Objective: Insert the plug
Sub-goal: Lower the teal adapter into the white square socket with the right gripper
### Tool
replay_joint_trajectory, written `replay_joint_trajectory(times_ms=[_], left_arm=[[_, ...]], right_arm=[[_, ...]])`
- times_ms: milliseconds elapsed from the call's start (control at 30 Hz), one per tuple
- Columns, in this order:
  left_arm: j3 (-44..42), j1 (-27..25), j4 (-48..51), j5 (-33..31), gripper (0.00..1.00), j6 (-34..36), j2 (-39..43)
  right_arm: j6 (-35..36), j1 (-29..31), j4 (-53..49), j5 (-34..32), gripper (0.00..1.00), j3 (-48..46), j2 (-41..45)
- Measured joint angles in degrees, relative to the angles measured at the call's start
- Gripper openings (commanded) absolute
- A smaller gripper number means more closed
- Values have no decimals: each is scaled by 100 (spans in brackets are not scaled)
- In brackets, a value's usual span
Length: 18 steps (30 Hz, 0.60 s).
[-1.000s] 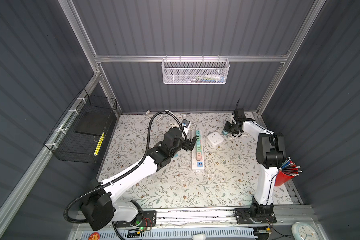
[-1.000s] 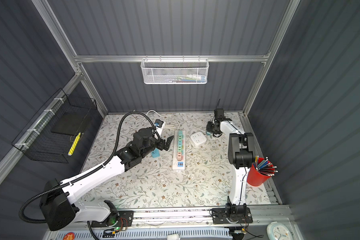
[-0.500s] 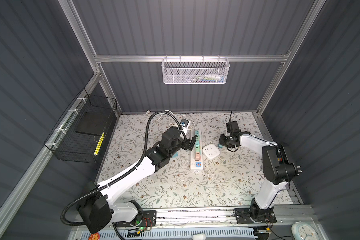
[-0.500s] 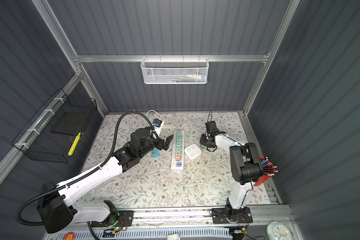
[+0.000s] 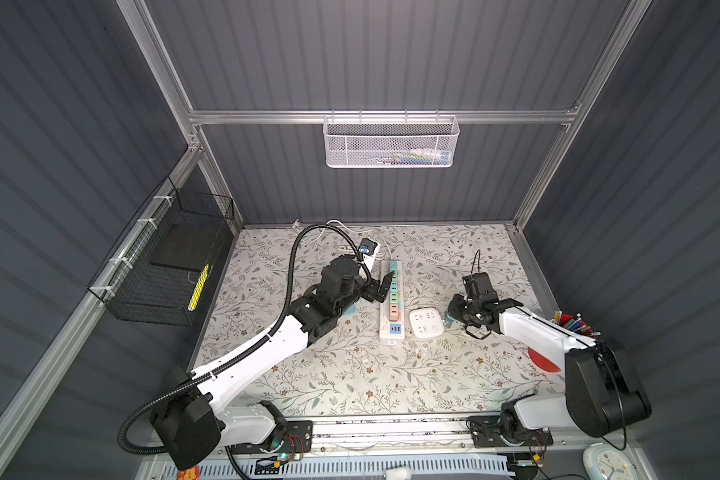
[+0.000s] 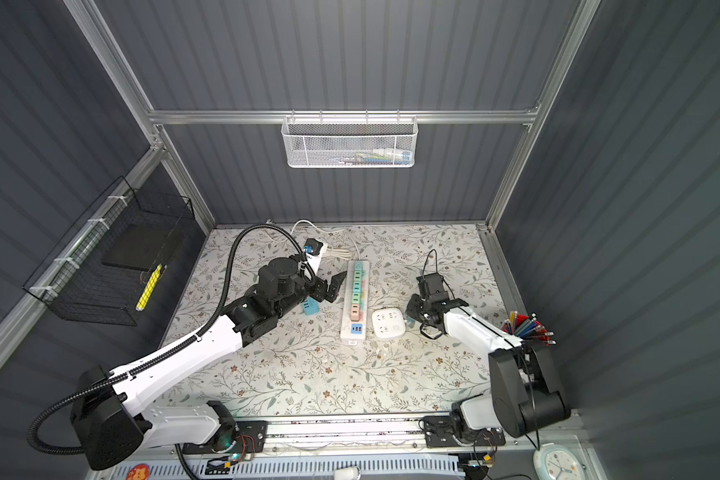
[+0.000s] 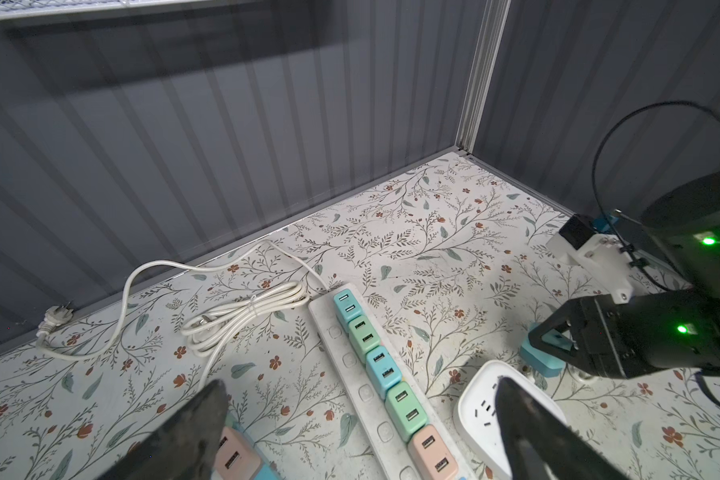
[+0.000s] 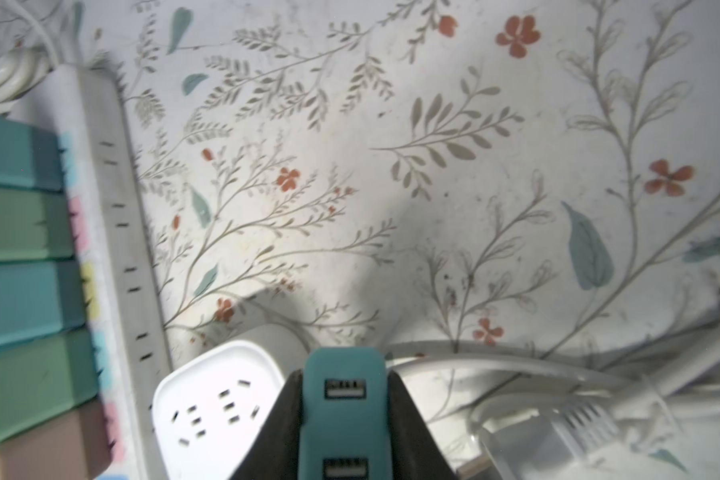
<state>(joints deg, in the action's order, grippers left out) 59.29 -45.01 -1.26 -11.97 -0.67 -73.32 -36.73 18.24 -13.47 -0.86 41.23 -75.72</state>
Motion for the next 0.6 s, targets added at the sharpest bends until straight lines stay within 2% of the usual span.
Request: replay_joint_trajectory(times_ms=[167, 333, 433, 600], left_arm=[[0, 0, -2, 13, 100, -2, 37], [-33, 0, -7, 68, 100, -15, 37], [-66, 0, -7, 111, 100, -48, 37], [-87, -7, -7, 173, 100, -72, 42]], right_arm=[[511, 715, 372, -435, 20, -323, 977], [940, 1827, 1054, -1014, 20, -1141, 1134], [1091, 2120, 1443, -1360, 19, -1585, 1314], [1244, 2304, 1947, -1757, 19, -1781, 1355]])
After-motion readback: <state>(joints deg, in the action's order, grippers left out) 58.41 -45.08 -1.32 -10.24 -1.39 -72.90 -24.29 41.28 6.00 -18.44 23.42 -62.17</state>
